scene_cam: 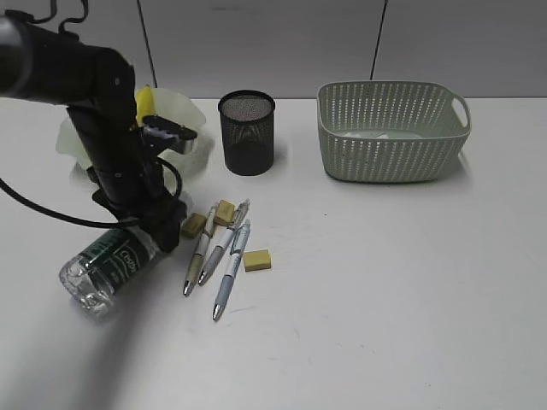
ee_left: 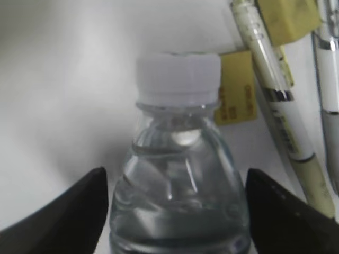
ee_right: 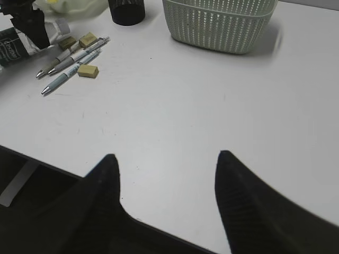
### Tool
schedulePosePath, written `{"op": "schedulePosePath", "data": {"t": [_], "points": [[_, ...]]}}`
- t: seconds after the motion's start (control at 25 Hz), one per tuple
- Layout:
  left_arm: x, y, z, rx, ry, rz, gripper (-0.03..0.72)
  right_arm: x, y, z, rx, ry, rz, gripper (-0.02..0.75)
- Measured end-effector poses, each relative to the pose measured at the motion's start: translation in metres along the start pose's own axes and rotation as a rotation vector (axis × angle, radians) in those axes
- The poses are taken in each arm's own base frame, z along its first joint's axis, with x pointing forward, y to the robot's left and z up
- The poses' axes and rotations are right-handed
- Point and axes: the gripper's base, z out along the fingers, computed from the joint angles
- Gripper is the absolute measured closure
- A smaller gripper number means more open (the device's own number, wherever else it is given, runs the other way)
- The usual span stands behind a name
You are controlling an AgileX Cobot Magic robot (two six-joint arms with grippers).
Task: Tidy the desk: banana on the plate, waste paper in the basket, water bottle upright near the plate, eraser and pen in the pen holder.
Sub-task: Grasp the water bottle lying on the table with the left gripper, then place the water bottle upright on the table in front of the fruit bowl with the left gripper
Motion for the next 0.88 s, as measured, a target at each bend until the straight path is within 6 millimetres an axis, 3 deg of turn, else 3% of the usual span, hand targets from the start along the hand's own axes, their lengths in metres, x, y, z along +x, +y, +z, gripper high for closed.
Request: {"op": "schedulePosePath", "data": {"t": [0.08, 0.2, 0.56, 0.68, 0.88], "points": [[0.000, 0.001, 0.008, -0.009, 0.021, 0.011, 0.101, 0.000, 0.000, 0.000, 0.000, 0.000, 0.000, 0.282], [0.002, 0.003, 0.011, -0.029, 0.052, 0.030, 0.194, 0.000, 0.000, 0.000, 0.000, -0.001, 0.000, 0.282], [0.008, 0.000, 0.005, -0.008, 0.101, 0.018, 0.192, 0.000, 0.000, 0.000, 0.000, -0.001, 0.000, 0.282], [0.010, -0.004, -0.017, 0.019, 0.085, -0.001, 0.192, 0.000, 0.000, 0.000, 0.000, -0.001, 0.000, 0.282], [0.018, -0.012, -0.080, 0.025, -0.097, -0.018, 0.192, 0.000, 0.000, 0.000, 0.000, -0.002, 0.000, 0.282]]}}
